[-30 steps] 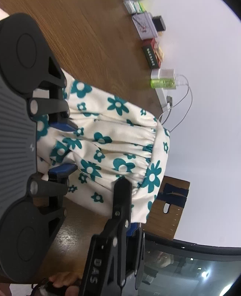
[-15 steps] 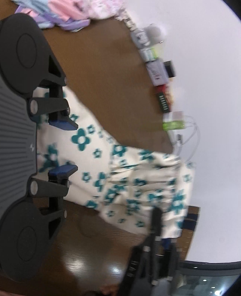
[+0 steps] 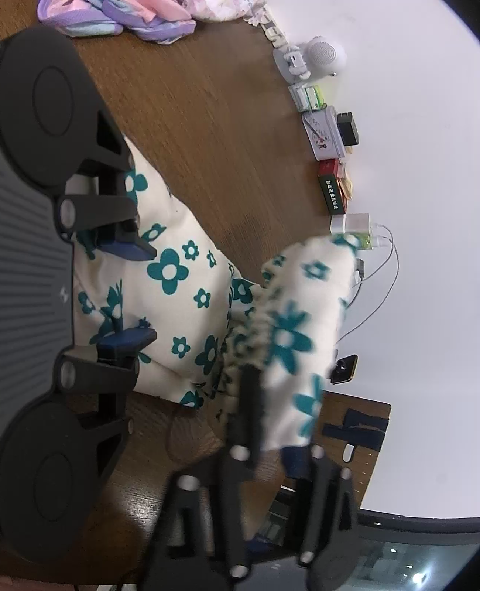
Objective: Fold clothes
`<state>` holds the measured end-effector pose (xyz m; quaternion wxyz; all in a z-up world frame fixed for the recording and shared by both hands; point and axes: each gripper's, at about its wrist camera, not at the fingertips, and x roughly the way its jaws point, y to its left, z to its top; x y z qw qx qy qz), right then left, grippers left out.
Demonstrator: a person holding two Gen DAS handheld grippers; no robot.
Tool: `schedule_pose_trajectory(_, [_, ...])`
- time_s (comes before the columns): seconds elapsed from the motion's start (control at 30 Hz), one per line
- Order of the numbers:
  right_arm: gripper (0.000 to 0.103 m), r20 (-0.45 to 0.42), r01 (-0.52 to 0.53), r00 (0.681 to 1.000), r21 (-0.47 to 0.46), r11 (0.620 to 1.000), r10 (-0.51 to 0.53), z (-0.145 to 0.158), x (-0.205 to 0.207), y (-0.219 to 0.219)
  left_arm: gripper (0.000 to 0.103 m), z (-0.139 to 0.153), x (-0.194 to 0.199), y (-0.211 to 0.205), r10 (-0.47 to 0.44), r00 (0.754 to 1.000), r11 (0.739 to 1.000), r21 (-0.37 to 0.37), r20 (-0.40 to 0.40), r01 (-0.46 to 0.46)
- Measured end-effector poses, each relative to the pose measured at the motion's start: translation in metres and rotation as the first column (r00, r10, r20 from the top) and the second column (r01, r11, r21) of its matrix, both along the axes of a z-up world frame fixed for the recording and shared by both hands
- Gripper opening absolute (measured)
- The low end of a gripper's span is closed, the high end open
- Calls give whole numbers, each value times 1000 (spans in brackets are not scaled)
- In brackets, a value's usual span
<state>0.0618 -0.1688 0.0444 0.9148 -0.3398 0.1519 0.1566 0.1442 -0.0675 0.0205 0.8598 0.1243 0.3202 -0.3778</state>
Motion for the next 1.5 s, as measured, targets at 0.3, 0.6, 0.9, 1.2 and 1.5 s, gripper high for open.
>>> schedule_pose_trajectory(0.3, [20, -63, -123, 992, -200, 972, 113, -22, -4, 21, 40, 0, 1, 10, -9, 1000, 999, -36, -27, 8])
schedule_pose_trajectory(0.6, [20, -79, -160, 986, -242, 957, 145, -37, -9, 32, 46, 28, -5, 48, 61, 998, 991, -122, 22, -58])
schedule_pose_trajectory(0.9, [20, -36, -188, 982, -309, 932, 186, -43, -20, 30, 34, 21, 15, 53, 135, 991, 989, -58, -10, -135])
schedule_pose_trajectory(1.2, [20, -40, -256, 965, -336, 906, 258, -42, -34, 27, 33, 6, 21, 50, 148, 988, 988, -28, -43, -150])
schedule_pose_trajectory(1.5, [23, -80, -284, 959, -321, 903, 273, -45, -39, 21, 34, 45, 12, 47, 135, 989, 974, -193, 57, -122])
